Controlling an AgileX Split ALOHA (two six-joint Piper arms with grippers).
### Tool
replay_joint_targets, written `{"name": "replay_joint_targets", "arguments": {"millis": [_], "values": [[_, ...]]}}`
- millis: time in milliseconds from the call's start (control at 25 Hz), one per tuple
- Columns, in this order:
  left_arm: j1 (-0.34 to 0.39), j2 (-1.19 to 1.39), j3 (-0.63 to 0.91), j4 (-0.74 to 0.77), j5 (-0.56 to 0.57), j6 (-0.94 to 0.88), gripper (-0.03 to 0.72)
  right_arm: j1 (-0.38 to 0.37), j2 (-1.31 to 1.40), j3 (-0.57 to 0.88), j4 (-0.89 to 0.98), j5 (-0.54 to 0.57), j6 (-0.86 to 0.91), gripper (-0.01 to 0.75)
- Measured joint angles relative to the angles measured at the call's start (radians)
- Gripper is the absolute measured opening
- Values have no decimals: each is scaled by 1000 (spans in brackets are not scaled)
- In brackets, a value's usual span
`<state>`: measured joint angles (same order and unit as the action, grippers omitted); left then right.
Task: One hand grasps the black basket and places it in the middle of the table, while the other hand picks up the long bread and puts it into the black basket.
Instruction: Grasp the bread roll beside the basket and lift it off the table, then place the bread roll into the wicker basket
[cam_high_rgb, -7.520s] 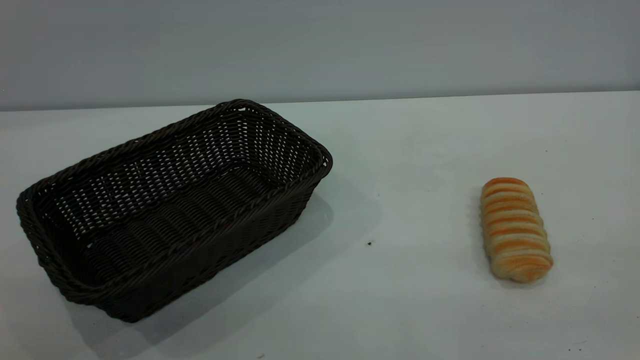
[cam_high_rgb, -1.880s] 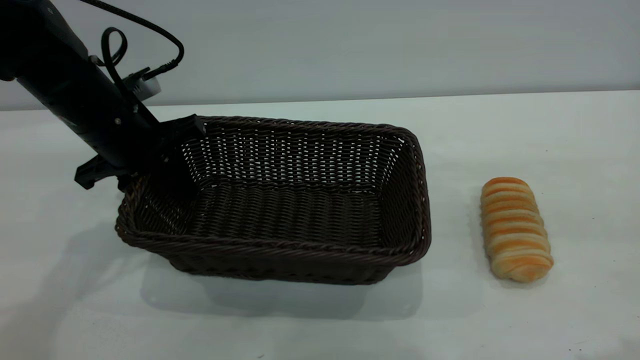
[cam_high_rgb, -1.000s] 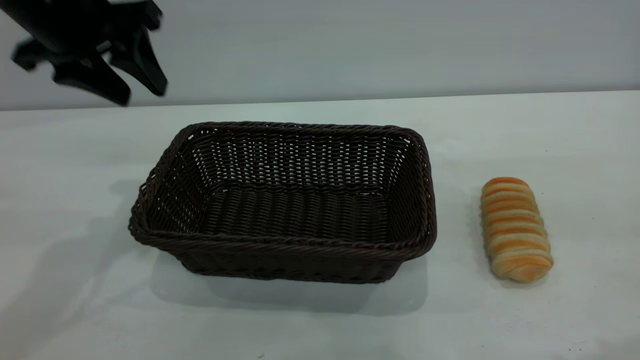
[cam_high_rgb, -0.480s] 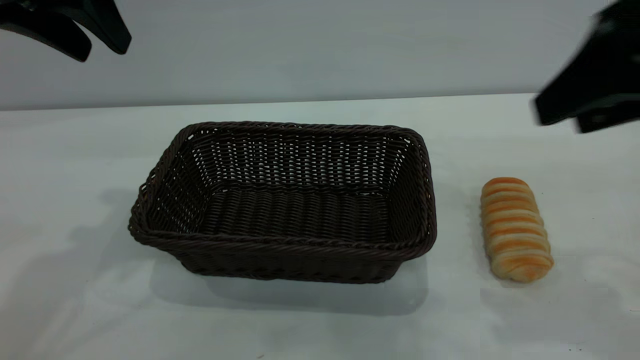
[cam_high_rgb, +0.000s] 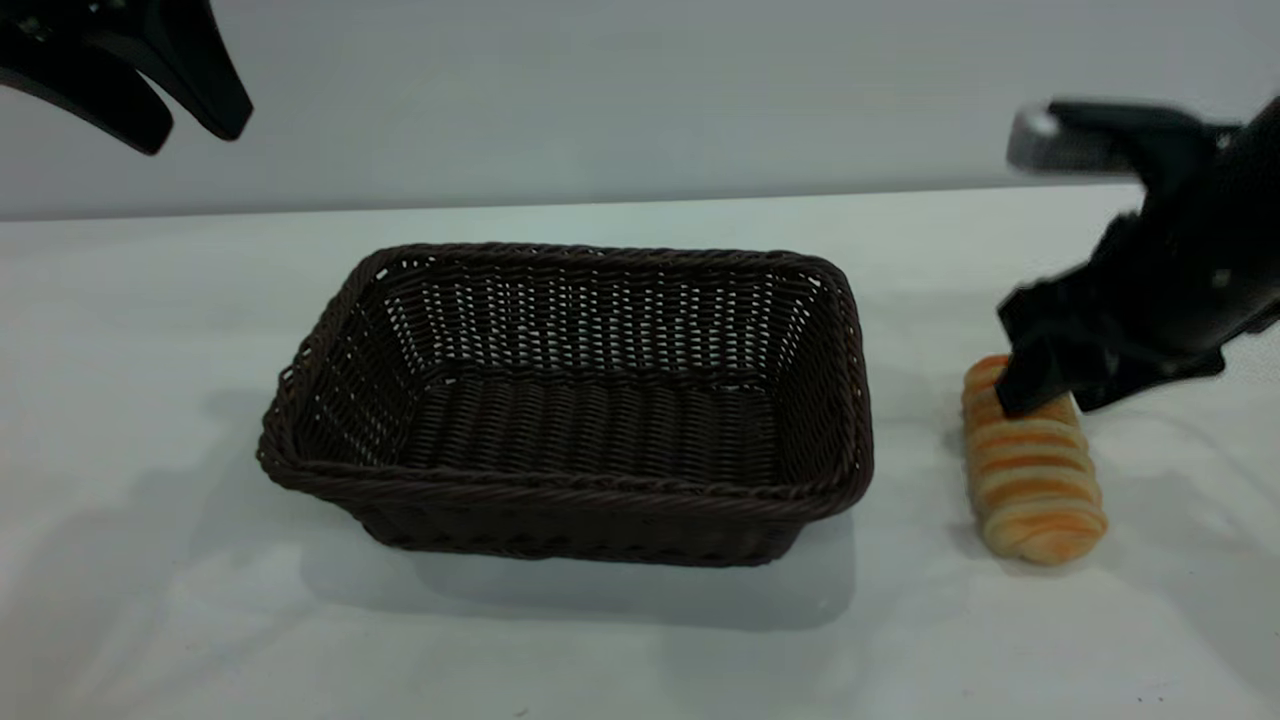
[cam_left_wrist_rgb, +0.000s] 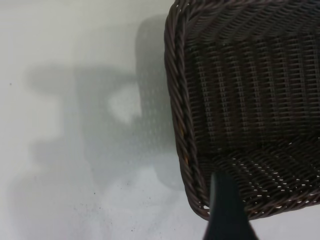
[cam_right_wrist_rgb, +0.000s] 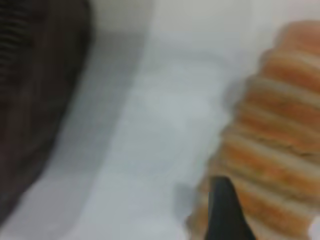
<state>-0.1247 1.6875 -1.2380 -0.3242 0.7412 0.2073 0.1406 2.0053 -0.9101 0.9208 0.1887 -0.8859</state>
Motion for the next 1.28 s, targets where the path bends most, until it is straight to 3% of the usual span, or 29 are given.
{"name": "replay_joint_targets", "arguments": {"millis": [200, 280, 400, 520, 640, 840, 1000, 1280], "values": [[0, 0, 0, -1, 2, 2, 513, 0, 119, -11, 6, -102, -13, 359], [0, 0, 0, -1, 2, 2, 513, 0, 135, -16, 9, -109, -13, 284], [0, 0, 0, -1, 6, 2, 513, 0, 124, -19, 9, -92, -13, 114], [0, 0, 0, -1, 14, 2, 513, 0, 55, -13, 8, -75, -13, 40], [0, 0, 0, -1, 19, 2, 513, 0, -78, -20, 8, -55, -13, 35], [0, 0, 0, -1, 20, 2, 513, 26, -217, -100, 48, 129, -18, 35], [0, 0, 0, -1, 25, 3, 513, 131, -203, -129, 176, 178, -100, 36], [0, 0, 0, -1, 64, 6, 513, 295, -163, -129, 530, 144, -446, 102]]}}
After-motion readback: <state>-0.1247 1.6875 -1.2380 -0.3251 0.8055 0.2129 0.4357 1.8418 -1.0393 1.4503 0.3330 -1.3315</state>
